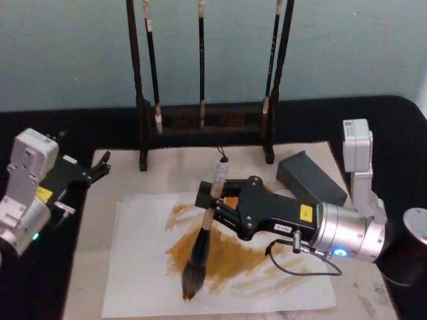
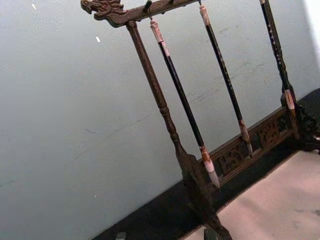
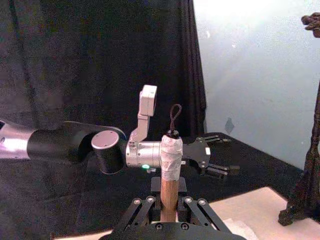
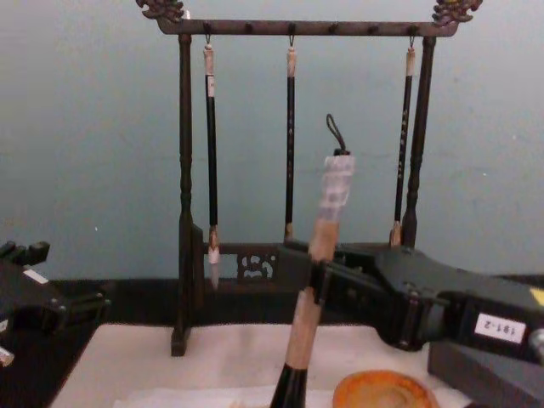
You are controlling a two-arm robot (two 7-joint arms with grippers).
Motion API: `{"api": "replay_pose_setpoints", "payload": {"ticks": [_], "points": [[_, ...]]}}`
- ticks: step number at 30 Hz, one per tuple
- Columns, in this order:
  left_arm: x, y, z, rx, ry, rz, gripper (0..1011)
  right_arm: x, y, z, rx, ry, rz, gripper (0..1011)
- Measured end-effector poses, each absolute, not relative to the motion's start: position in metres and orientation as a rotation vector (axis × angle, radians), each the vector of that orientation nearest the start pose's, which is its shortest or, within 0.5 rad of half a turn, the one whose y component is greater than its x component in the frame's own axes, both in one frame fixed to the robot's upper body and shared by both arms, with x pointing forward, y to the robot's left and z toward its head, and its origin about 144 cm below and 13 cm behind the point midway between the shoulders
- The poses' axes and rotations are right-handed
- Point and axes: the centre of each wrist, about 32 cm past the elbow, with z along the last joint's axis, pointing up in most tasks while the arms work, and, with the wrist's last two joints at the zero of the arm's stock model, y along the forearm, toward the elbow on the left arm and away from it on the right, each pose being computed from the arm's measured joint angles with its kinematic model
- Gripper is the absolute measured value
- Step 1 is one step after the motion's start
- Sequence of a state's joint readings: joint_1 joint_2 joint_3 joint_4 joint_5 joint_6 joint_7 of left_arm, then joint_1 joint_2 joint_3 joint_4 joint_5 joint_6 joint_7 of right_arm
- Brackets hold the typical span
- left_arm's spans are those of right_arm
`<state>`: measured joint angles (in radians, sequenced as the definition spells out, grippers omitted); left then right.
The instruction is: Pick up the brush from the inkstone, write on the paper, then place the brush back to its original position.
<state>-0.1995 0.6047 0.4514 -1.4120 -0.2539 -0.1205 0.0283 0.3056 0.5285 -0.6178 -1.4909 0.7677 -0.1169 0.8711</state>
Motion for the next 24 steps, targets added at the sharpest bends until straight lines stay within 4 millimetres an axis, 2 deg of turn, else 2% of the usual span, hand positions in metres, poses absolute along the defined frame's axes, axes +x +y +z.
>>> {"api": "replay_pose_setpoints", "payload": {"ticks": [24], "points": [[0.4886, 0.3097, 1.1398, 0.304, -0.285, 1.248, 1010, 0.4922, -0.2275, 1.1587, 0.100, 0.060, -0.226, 176]]}}
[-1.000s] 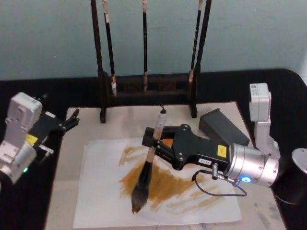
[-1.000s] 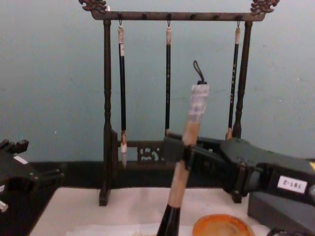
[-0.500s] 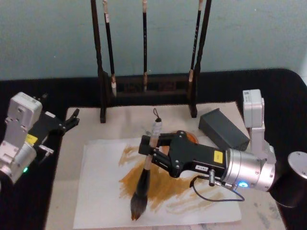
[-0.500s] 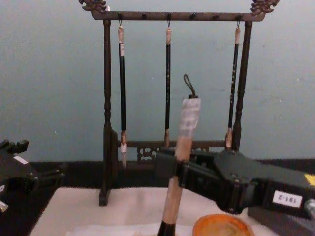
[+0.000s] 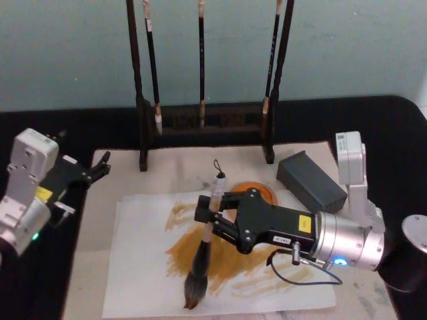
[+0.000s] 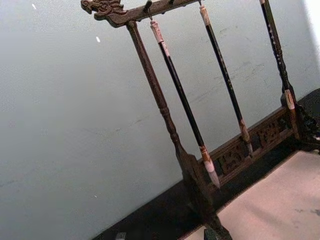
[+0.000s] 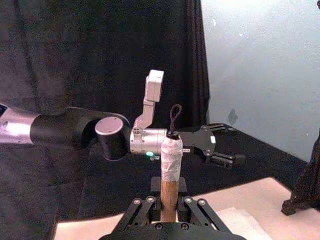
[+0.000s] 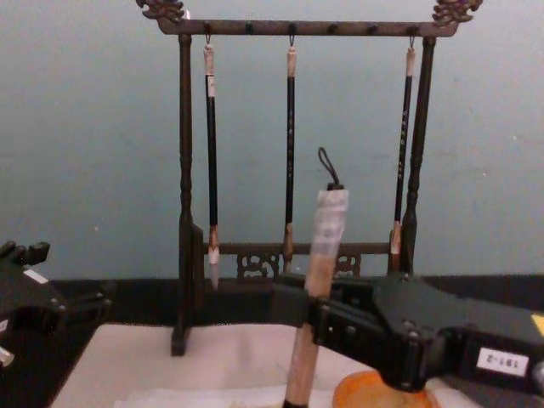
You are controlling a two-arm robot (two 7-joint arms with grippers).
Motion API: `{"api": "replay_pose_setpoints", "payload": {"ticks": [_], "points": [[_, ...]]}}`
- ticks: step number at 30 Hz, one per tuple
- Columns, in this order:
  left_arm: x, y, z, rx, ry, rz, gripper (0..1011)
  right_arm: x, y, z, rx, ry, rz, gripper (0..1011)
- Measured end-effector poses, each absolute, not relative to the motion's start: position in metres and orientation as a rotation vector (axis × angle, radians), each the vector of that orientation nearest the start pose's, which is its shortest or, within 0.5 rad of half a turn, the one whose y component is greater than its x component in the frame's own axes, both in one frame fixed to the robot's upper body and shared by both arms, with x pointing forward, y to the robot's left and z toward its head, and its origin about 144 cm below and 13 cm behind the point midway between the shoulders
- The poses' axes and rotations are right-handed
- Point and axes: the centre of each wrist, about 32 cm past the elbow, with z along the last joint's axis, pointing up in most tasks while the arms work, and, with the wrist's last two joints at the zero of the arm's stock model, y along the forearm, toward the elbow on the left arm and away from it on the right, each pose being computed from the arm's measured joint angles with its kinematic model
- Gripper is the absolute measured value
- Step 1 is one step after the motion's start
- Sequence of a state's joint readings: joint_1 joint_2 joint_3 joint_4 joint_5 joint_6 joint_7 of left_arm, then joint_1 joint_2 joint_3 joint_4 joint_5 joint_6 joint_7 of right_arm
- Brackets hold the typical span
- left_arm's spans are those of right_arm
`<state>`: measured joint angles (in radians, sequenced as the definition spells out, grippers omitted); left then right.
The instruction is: Pick up the brush from the inkstone, write on the paper, then place the brush back to its original position.
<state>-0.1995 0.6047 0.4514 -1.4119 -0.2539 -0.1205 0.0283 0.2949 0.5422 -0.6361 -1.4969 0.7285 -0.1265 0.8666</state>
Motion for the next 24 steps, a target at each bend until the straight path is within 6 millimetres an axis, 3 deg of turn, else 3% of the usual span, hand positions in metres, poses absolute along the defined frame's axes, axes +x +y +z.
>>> {"api": "replay_pose_setpoints", "payload": {"ticks": [24], "points": [[0.489, 0.310, 1.140, 0.305, -0.285, 1.248, 1010, 0.480, -0.249, 1.164, 0.079, 0.042, -0.298, 176]]}}
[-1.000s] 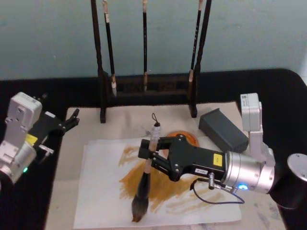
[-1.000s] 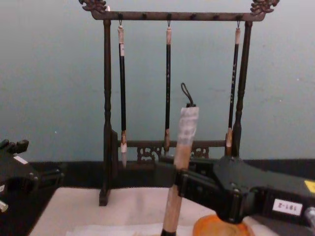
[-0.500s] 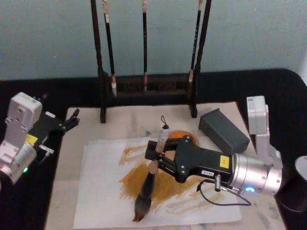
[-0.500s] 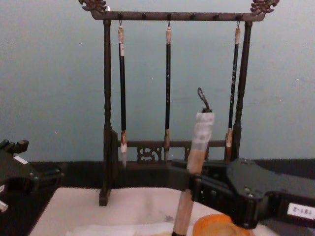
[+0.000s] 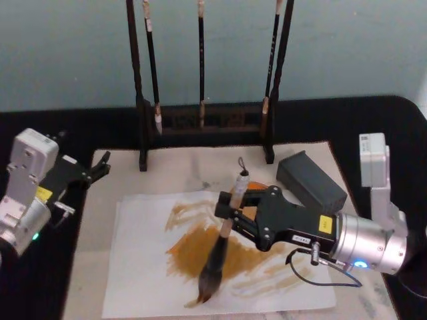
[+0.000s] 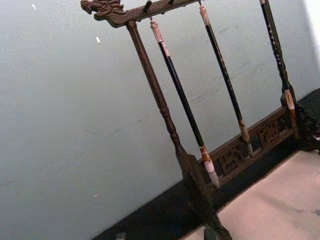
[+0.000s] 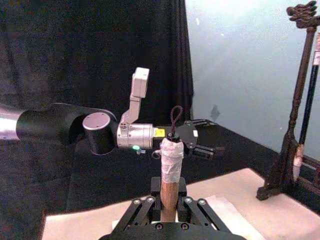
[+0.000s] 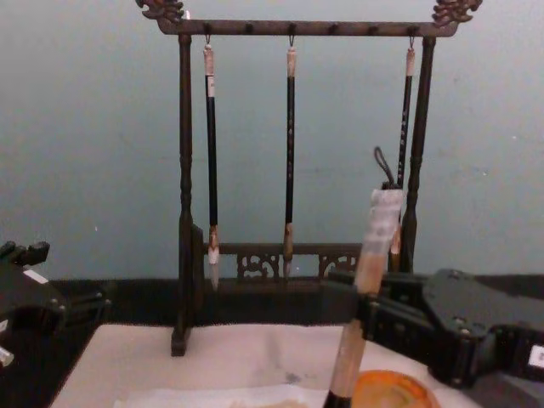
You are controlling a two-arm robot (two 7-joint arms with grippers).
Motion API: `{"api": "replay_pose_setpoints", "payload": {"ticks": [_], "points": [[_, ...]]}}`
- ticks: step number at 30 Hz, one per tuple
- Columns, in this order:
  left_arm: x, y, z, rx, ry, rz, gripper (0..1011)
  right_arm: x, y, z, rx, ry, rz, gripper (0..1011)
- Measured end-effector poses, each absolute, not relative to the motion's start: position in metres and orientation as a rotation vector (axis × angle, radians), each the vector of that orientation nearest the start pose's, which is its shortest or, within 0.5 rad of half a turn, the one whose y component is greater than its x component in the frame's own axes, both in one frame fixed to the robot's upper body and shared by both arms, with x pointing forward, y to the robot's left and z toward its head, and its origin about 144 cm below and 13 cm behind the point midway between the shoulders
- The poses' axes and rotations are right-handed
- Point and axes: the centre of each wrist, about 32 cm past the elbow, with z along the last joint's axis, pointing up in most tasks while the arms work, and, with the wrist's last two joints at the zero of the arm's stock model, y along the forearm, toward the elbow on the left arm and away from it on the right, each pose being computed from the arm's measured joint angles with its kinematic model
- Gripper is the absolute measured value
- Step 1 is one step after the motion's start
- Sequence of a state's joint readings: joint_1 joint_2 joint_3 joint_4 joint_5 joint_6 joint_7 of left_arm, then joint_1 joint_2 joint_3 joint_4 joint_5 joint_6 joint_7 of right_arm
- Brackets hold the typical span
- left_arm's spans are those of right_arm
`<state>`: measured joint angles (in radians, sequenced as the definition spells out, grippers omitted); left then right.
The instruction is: Pick up the brush from the inkstone, write on the paper, then place the brush back to its original position.
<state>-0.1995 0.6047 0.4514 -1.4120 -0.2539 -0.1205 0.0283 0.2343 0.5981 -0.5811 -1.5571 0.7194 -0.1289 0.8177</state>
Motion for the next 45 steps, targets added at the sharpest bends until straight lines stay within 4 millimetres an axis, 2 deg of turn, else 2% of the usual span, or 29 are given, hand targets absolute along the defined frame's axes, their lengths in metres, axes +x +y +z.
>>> {"api": "replay_pose_setpoints", "payload": {"ticks": [26, 45], "points": [[0.489, 0.310, 1.140, 0.304, -0.285, 1.248, 1010, 0.467, -0.276, 1.173, 0.051, 0.013, -0.393, 176], [0.489, 0.310, 1.140, 0.304, -0.285, 1.248, 1010, 0.491, -0.278, 1.185, 0.183, -0.030, -0.510, 176]]}}
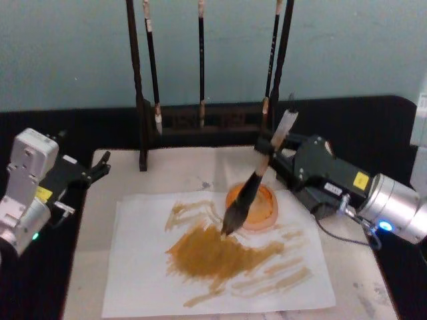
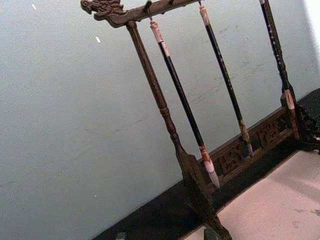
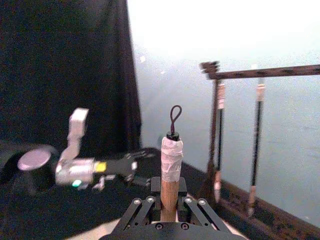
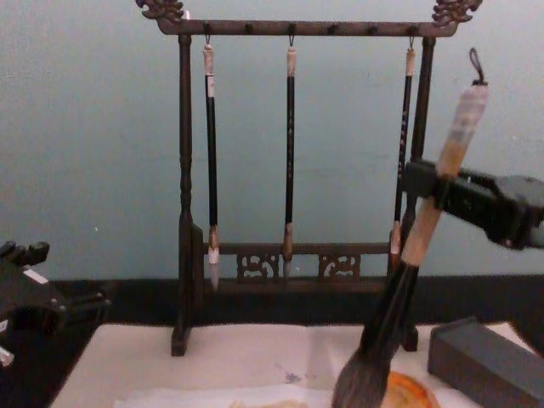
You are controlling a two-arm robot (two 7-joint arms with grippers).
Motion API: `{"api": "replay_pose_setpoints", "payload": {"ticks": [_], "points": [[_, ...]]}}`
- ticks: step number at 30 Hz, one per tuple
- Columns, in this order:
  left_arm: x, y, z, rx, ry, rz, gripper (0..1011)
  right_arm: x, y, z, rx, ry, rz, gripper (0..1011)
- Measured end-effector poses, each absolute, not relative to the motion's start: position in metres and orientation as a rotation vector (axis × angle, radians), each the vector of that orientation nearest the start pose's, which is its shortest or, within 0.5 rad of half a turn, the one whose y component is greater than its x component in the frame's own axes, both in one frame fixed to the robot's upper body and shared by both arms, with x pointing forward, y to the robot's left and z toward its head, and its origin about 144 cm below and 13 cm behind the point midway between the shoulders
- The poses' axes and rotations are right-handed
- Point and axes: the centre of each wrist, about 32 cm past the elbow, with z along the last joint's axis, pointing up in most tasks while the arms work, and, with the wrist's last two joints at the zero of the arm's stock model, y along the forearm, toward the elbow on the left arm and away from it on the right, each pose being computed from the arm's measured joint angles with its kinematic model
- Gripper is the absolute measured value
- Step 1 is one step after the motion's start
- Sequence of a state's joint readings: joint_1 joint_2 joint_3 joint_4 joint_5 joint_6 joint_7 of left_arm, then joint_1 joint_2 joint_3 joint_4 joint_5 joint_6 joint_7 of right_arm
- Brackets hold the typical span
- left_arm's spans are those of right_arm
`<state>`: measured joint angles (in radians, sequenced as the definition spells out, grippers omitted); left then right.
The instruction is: Pick up the brush from the inkstone, write on the paper, then place the brush back to its original position.
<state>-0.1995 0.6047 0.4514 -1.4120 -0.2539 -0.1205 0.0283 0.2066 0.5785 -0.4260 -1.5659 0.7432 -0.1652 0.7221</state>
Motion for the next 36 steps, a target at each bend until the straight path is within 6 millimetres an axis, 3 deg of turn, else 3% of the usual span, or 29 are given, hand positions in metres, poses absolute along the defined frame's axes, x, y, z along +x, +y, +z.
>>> {"api": "replay_pose_setpoints", "payload": {"ticks": [19, 36], "points": [[0.489, 0.310, 1.140, 0.304, -0.285, 1.248, 1010, 0.515, -0.280, 1.167, 0.368, 0.287, -0.852, 176], [0.489, 0.310, 1.140, 0.304, -0.285, 1.248, 1010, 0.518, -0.285, 1.153, 0.425, 0.498, -1.027, 176]]}}
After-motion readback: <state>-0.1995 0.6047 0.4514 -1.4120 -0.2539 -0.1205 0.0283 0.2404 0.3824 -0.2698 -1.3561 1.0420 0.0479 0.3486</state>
